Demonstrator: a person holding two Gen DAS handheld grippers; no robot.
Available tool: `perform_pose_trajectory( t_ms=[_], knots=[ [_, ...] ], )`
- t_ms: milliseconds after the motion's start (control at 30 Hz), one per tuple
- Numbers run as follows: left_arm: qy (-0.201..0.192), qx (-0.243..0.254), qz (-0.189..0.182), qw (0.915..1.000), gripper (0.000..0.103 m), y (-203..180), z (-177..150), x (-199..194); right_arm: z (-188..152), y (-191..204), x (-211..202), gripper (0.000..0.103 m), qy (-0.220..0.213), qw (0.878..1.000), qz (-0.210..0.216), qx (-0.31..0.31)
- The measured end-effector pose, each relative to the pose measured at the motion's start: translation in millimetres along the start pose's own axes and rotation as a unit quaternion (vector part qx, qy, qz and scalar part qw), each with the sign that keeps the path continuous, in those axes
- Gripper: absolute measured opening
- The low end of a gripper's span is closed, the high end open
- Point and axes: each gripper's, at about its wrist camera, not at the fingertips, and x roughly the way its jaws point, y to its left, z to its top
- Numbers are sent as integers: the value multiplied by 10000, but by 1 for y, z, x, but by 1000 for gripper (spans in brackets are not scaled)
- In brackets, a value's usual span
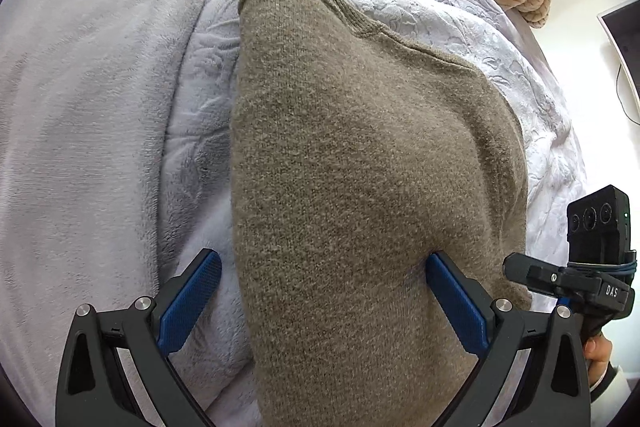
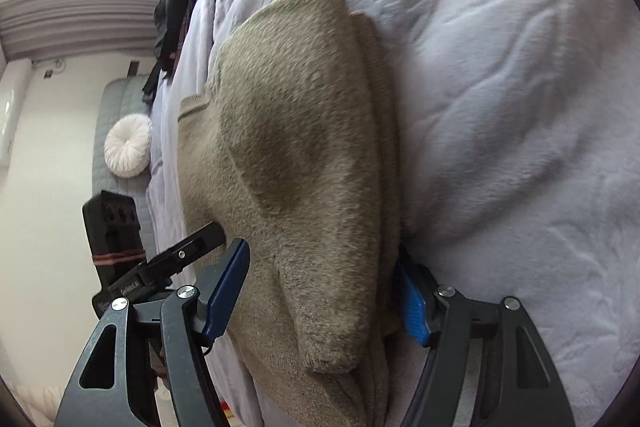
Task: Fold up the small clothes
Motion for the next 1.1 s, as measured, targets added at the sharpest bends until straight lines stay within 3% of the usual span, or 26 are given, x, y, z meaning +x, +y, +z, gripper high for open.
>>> perform_pose_trajectory(
  t_ms=[200, 400, 500, 633, 833, 867, 933, 1000, 1067, 1100],
  knots=[
    [-41, -19, -107, 9999, 103, 4, 0, 2, -2, 26, 1, 73, -99, 9982, -174, -557],
    [-24, 79, -200, 9998, 103, 3, 3, 7, 11, 26, 5, 73, -185, 9957, -375, -828],
    [28, 67, -325, 9994, 103, 4, 4, 11, 19, 16, 13, 73, 28, 9975, -57, -701],
    [86, 78, -391, 9992, 103, 4, 5, 13, 26, 13, 22, 73, 272, 9957, 705, -544],
    [140, 266, -411, 9987, 103, -6, 5, 12, 30, 13, 39, 73, 304, 9955, 830, -333],
    [112, 329, -386, 9987, 101, -9, 4, 11, 31, 13, 39, 71, 276, 9962, 792, -227],
    [12, 449, -361, 9983, 84, -14, 2, 6, 29, 12, 39, 54, 256, 9980, 555, -132],
    [-58, 551, -326, 9979, 75, -17, -1, 0, 25, 11, 37, 38, 198, 9981, 570, 100],
    [-91, 545, -410, 9976, 66, -14, -1, -7, 21, 16, 34, 34, 127, 9980, 600, 171],
    [-78, 492, -568, 9971, 55, -11, -2, -11, 19, 20, 33, 33, 85, 9977, 641, 191]
  ],
)
